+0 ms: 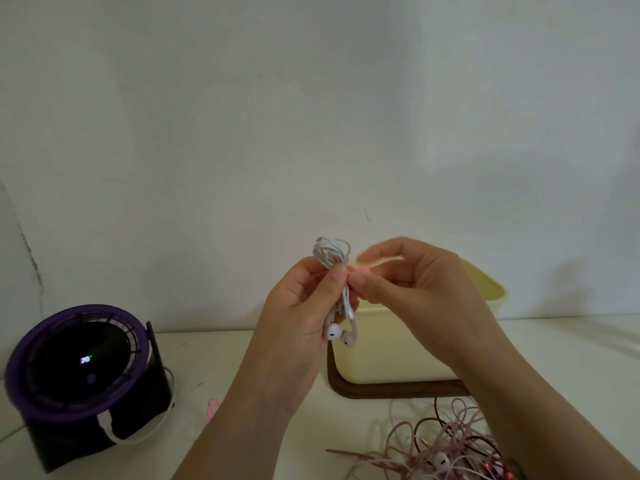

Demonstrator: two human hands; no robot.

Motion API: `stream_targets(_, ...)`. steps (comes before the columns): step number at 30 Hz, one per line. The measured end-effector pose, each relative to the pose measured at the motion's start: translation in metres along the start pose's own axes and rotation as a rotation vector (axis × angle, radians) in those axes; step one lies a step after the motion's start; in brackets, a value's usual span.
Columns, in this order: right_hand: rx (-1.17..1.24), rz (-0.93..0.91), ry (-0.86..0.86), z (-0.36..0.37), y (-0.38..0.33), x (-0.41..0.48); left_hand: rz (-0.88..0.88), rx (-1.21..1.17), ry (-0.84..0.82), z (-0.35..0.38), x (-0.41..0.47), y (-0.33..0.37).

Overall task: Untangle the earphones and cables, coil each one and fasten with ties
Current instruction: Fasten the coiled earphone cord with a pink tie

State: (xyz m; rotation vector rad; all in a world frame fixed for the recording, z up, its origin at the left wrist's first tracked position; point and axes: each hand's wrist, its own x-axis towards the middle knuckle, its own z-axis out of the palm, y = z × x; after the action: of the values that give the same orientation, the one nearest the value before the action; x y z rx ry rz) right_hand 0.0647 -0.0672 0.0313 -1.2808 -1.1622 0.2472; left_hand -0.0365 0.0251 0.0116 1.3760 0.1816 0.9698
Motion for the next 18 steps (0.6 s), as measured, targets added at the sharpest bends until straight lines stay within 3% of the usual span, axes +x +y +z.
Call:
stream_targets(6, -0.001, 0.038, -0.035, -0.006, 0.004, 0.003, -0.069, -0.008, -0.04, 0.0, -0.001, -0.002)
stream_targets(12, -0.192, 0.048, -0.087, -0.021, 0.007, 0.008, -0.122, 0.118, 0.017, -0.005, 0.0, 0.0)
stream_targets(18, -0.203, 0.02, -0.184, -0.018, 0.008, 0.006, -0.174, 0.253, -0.142, -0.006, -0.004, -0.001)
